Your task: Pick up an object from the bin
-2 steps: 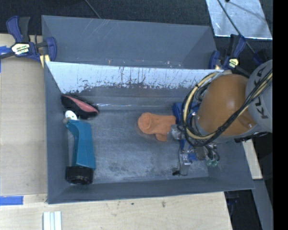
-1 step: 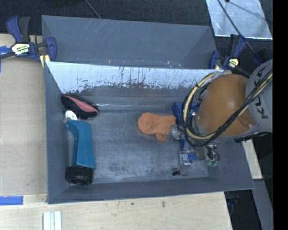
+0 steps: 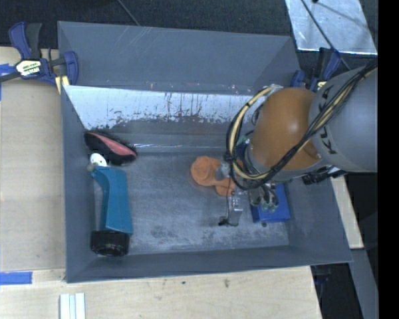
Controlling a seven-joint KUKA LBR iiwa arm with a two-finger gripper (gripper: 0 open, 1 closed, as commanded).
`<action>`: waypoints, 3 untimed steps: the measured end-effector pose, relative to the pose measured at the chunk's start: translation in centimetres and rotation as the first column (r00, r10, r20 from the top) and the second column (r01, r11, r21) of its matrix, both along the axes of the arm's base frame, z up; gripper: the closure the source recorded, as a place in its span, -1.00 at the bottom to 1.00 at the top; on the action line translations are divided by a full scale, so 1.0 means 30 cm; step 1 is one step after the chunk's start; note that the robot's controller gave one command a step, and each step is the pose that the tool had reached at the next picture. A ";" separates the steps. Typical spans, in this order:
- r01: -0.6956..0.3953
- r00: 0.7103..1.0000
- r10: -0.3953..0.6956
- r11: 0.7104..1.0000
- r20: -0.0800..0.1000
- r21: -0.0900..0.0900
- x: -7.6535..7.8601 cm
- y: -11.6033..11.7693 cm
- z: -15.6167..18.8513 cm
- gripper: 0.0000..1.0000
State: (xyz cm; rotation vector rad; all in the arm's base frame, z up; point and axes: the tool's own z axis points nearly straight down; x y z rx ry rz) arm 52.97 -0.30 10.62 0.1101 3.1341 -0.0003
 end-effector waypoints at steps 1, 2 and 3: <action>0.041 0.999 -0.041 0.999 -0.003 0.000 -0.056 0.041 -0.108 1.00; 0.041 0.999 -0.041 0.999 -0.003 0.000 -0.056 0.041 -0.109 1.00; 0.023 1.000 -0.023 1.000 -0.007 0.001 -0.089 -0.028 0.539 1.00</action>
Offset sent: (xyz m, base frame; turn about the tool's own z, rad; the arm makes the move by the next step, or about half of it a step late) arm 0.0000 0.0000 0.0000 0.0000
